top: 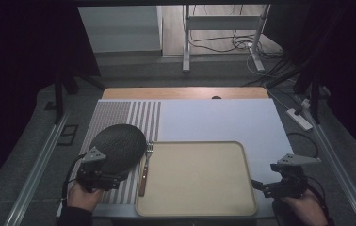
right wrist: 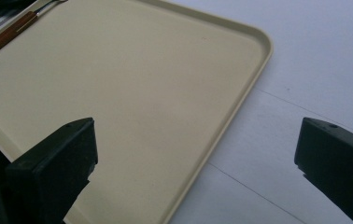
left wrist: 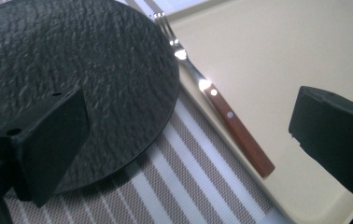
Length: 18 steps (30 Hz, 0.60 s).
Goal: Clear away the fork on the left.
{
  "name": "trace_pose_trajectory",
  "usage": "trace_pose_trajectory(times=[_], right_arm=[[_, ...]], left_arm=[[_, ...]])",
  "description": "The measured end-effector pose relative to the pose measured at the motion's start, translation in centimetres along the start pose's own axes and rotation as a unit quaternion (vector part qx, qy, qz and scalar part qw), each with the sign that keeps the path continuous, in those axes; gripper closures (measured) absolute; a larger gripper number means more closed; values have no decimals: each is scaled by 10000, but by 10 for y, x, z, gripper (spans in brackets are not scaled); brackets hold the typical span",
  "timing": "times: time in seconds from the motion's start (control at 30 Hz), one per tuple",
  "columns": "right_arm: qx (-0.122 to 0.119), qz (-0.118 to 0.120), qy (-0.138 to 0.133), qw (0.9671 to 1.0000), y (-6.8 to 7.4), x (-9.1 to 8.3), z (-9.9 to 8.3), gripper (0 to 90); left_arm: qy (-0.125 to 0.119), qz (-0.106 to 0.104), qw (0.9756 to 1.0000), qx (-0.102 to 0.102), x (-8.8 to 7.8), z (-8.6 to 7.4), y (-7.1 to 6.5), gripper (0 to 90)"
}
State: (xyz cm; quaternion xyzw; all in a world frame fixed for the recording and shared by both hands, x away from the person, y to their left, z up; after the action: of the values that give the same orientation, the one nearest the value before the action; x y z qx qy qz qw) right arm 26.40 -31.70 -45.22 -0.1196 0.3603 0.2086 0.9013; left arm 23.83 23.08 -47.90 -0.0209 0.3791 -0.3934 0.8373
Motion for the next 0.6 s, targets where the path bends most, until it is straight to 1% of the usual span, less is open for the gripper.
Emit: trace_pose_trajectory(times=[0.13, 0.23, 0.43, 0.6], right_arm=[[1, -8, 3, 10000, 0, 0, 0, 0], [-8, -16, 7, 10000, 1, 0, 0, 0], [-11, -30, 20, 10000, 0, 0, 0, 0], [-10, -27, 29, 10000, 0, 1, 0, 0]], left_arm=[[-11, 76, 10000, -26, -6, -6, -1, 0], [-12, 176, 9998, -31, -10, -10, -3, 0], [-130, 316, 9993, -118, -21, -20, -4, 0], [-170, 444, 9987, -160, -28, -27, -5, 0]])
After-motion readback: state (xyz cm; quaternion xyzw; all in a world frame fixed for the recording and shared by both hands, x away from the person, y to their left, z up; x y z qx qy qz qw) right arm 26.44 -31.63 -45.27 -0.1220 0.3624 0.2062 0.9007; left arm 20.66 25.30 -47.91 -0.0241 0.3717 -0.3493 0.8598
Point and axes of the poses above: each handheld gripper's, and its own axes: x roughly forward along the jaws, z roughly out of its top, y roughly to its left, the point moved 1 cm from there along x, roughly forward along the jaws, and after that the axes turned 15 degrees about -z, right-handed, at the moved point
